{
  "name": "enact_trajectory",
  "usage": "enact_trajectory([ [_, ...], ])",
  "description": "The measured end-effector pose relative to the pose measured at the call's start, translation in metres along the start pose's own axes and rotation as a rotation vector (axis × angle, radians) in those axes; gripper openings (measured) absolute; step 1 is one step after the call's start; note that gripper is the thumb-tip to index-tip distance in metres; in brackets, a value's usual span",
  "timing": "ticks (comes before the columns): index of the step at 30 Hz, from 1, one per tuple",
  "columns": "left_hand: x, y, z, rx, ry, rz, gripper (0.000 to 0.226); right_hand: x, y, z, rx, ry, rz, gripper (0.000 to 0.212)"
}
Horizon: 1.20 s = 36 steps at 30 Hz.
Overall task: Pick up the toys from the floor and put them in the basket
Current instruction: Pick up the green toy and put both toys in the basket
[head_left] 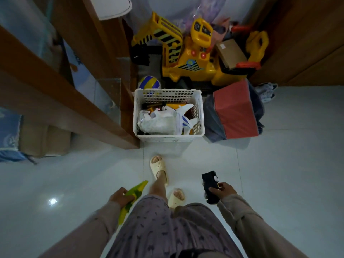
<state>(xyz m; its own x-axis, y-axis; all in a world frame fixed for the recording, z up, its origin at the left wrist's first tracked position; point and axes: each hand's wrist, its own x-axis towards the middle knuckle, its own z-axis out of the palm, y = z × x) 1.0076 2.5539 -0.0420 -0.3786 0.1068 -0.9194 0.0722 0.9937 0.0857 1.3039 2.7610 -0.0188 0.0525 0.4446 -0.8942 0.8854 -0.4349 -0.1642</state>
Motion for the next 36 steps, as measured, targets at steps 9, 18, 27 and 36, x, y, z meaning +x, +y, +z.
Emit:
enact_trajectory([
  [9,0.052,0.156,-0.092,0.012,0.015,0.163,0.039,0.034,-0.057,-0.002,0.164,0.033,0.107,0.051],
  [18,0.120,0.213,-0.093,0.138,-0.048,0.207,0.040,0.095,-0.114,-0.012,0.111,-0.030,0.091,0.048],
  [27,0.233,0.245,-0.062,0.394,-0.089,0.195,0.032,0.227,-0.162,-0.017,0.131,-0.075,0.131,0.049],
  [36,0.358,0.259,-0.035,0.636,0.038,0.474,0.053,0.351,-0.200,0.028,0.226,-0.102,0.091,0.047],
])
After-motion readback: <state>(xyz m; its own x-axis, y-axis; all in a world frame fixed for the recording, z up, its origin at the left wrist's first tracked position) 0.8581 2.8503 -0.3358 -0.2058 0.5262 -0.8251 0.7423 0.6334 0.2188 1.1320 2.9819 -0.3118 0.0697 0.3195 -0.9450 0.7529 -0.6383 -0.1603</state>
